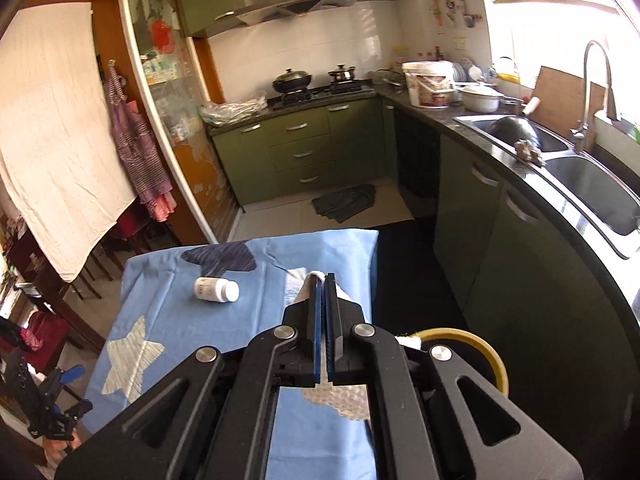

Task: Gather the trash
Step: 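Carry the tissue over the trash bin and open the right gripper, then move the left gripper to the white supplement bottle and grasp it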

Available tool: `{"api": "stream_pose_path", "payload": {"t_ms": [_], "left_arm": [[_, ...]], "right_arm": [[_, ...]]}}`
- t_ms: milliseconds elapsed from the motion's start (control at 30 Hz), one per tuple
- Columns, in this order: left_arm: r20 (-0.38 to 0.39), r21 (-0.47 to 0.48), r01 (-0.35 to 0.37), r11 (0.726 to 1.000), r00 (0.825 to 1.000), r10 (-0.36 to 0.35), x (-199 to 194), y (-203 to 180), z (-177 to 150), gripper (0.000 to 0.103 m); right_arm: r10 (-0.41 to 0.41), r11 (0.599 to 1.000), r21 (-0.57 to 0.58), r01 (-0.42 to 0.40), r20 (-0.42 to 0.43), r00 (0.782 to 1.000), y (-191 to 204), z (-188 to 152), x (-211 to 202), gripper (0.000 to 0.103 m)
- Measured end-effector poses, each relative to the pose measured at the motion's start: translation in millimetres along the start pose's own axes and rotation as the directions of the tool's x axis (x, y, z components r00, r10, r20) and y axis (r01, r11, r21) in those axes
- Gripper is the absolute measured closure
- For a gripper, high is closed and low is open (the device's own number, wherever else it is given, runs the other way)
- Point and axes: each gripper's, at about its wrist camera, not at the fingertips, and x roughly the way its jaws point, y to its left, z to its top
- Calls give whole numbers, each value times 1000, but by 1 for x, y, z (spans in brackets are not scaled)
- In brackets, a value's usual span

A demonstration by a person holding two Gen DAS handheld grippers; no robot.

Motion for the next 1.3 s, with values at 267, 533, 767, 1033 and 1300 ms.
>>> {"api": "stream_pose_path", "payload": {"t_ms": [267,533,767,1033,1300], "left_arm": [[-27,39,11,999,1000,-10,10,-20,1,12],[-57,63,-12,998,998,15,21,-24,8,11],[-85,101,-54,993,994,63,38,-20,24,10],[-110,139,-79,987,989,94,84,-4,81,10],[-209,-44,-184,982,963,171,179,17,121,7]], "right_arm": [[-117,986,102,130,-129,985,-76,-42,40,100],[-231,964,91,249,-175,957,-99,-79,65,53],[-213,972,75,223,-126,969,-83,-91,54,53],[-130,990,34,135,-113,985,-45,-115,47,48],[-91,995,23,95,-131,987,-36,-128,56,47]]}}
